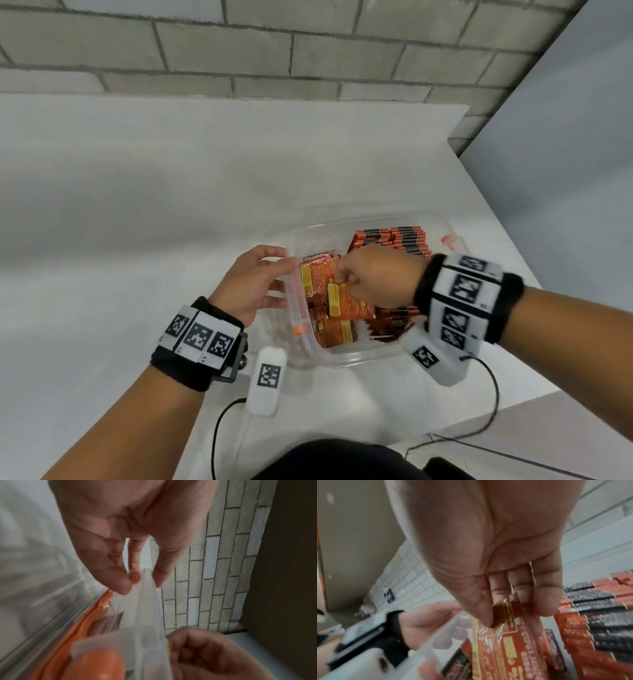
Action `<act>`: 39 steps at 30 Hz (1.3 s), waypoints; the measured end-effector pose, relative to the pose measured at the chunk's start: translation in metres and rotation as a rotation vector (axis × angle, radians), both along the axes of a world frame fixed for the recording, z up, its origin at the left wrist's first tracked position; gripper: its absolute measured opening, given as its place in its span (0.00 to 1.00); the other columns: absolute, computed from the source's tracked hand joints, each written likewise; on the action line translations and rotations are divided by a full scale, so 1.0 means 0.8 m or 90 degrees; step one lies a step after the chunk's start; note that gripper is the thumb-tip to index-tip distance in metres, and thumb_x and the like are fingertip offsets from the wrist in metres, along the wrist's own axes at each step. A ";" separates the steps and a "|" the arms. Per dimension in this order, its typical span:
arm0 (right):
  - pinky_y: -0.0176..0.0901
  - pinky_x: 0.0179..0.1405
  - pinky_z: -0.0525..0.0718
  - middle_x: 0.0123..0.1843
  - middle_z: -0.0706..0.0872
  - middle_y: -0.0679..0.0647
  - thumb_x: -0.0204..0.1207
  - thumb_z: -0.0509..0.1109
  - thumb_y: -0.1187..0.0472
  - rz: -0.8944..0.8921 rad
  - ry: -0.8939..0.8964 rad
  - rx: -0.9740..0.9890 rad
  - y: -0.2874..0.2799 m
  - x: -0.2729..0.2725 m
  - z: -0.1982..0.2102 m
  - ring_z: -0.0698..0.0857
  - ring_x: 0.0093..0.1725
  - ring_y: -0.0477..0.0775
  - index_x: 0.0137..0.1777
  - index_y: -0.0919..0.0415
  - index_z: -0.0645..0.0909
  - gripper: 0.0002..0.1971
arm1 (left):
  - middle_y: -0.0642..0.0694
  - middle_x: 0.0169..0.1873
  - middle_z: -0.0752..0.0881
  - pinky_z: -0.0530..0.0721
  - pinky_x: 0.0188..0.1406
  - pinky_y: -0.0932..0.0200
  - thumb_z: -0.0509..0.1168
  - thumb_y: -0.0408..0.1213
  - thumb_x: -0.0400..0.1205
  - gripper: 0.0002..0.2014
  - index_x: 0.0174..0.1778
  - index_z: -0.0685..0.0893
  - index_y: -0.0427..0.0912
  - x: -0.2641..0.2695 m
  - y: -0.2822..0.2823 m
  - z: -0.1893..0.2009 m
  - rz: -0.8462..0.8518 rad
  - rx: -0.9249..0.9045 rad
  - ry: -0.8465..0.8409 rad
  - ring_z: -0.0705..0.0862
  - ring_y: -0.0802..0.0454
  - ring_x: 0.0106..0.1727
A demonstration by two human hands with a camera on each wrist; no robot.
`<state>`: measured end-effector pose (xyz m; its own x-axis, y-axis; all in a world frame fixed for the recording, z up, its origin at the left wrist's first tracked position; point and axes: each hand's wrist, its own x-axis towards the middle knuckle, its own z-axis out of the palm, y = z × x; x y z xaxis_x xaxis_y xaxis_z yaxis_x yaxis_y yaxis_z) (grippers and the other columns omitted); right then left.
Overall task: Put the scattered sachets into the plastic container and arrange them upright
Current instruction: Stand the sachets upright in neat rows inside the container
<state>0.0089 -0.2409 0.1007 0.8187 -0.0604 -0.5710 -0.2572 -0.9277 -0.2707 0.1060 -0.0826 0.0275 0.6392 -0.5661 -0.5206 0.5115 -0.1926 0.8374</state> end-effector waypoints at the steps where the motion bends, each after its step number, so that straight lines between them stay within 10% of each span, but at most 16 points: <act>1: 0.34 0.46 0.75 0.44 0.79 0.43 0.82 0.62 0.65 -0.002 0.004 -0.020 0.003 0.012 -0.005 0.80 0.44 0.46 0.62 0.58 0.80 0.11 | 0.45 0.40 0.86 0.83 0.24 0.59 0.72 0.37 0.79 0.16 0.61 0.81 0.40 0.000 0.000 0.000 0.002 0.001 -0.002 0.84 0.55 0.28; 7: 0.43 0.48 0.84 0.57 0.86 0.59 0.78 0.64 0.68 0.037 0.035 -0.125 0.015 0.070 -0.035 0.86 0.54 0.58 0.60 0.65 0.82 0.12 | 0.45 0.42 0.87 0.84 0.25 0.59 0.72 0.38 0.79 0.15 0.60 0.80 0.41 -0.001 0.002 -0.003 0.005 -0.004 -0.016 0.84 0.58 0.26; 13: 0.42 0.40 0.79 0.58 0.81 0.59 0.75 0.73 0.61 0.068 0.067 -0.160 0.024 0.075 -0.047 0.84 0.52 0.57 0.69 0.62 0.72 0.24 | 0.45 0.40 0.86 0.83 0.25 0.58 0.72 0.39 0.79 0.15 0.59 0.80 0.42 -0.001 0.003 -0.007 0.010 -0.023 -0.015 0.84 0.57 0.27; 28: 0.43 0.37 0.81 0.46 0.85 0.53 0.72 0.75 0.53 0.169 0.143 -0.245 0.029 0.067 -0.048 0.85 0.45 0.54 0.61 0.59 0.80 0.19 | 0.41 0.43 0.85 0.81 0.24 0.59 0.74 0.38 0.77 0.16 0.59 0.81 0.42 0.002 0.003 -0.016 0.016 -0.024 -0.007 0.82 0.52 0.31; 39: 0.45 0.43 0.81 0.52 0.87 0.57 0.77 0.71 0.57 0.037 0.079 -0.058 0.000 0.063 -0.024 0.85 0.49 0.56 0.58 0.63 0.79 0.13 | 0.40 0.47 0.86 0.81 0.27 0.59 0.74 0.41 0.77 0.16 0.58 0.81 0.44 0.002 0.004 -0.018 0.007 -0.004 -0.016 0.82 0.51 0.33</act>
<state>0.0590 -0.2409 0.0814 0.7455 -0.0704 -0.6628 -0.2283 -0.9612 -0.1546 0.1079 -0.0791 0.0133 0.6579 -0.5620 -0.5013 0.4924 -0.1826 0.8510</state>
